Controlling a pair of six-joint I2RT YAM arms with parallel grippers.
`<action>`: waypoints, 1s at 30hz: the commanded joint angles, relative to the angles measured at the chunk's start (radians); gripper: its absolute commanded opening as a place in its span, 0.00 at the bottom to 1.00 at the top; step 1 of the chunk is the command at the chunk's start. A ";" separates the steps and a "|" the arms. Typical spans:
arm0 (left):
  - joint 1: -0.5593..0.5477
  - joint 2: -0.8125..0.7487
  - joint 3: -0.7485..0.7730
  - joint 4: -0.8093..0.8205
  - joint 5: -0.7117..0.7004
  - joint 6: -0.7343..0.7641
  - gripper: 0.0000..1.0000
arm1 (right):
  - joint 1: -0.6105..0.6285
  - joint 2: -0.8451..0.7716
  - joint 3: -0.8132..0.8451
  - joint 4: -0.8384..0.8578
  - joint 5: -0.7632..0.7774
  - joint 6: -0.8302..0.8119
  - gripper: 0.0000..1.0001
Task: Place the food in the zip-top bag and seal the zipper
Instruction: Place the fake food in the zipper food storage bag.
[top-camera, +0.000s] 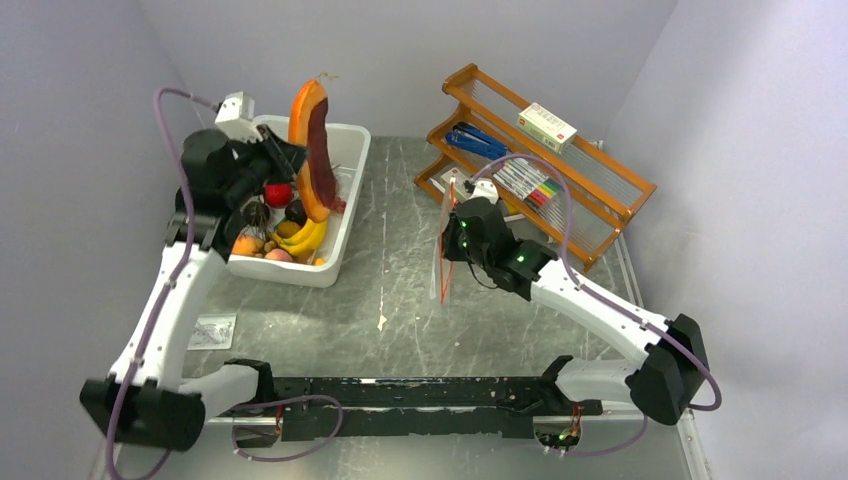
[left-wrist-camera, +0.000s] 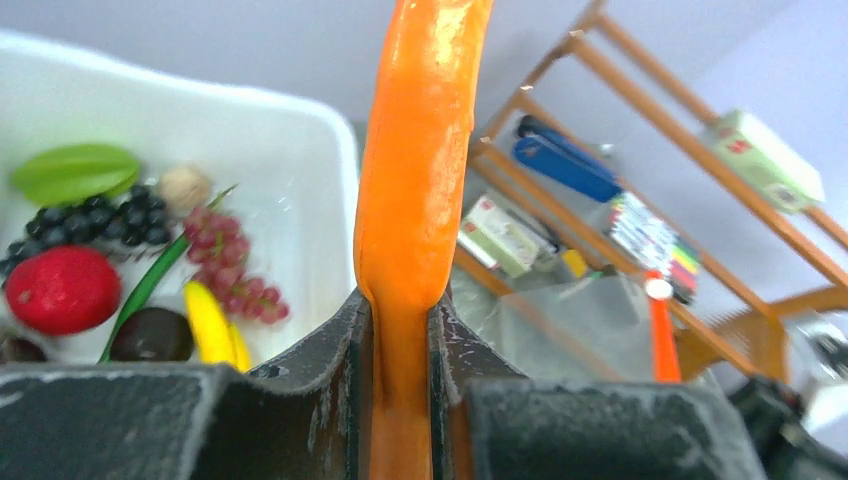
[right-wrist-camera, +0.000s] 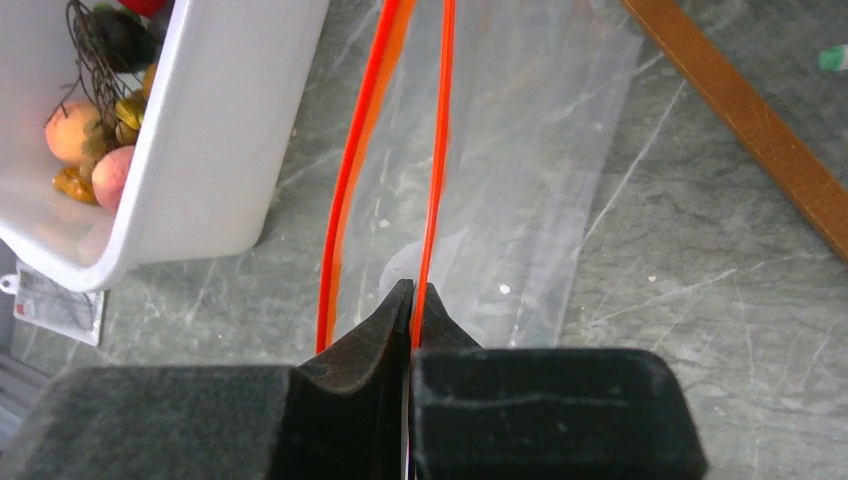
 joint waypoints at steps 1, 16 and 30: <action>0.006 -0.167 -0.182 0.378 0.209 -0.027 0.07 | -0.002 0.036 0.076 -0.010 0.056 0.109 0.00; -0.005 -0.351 -0.628 1.229 0.375 -0.524 0.07 | 0.046 0.236 0.326 -0.157 0.070 0.375 0.00; -0.028 -0.436 -0.567 0.686 0.094 -0.372 0.07 | 0.050 0.295 0.484 -0.353 0.013 -0.304 0.00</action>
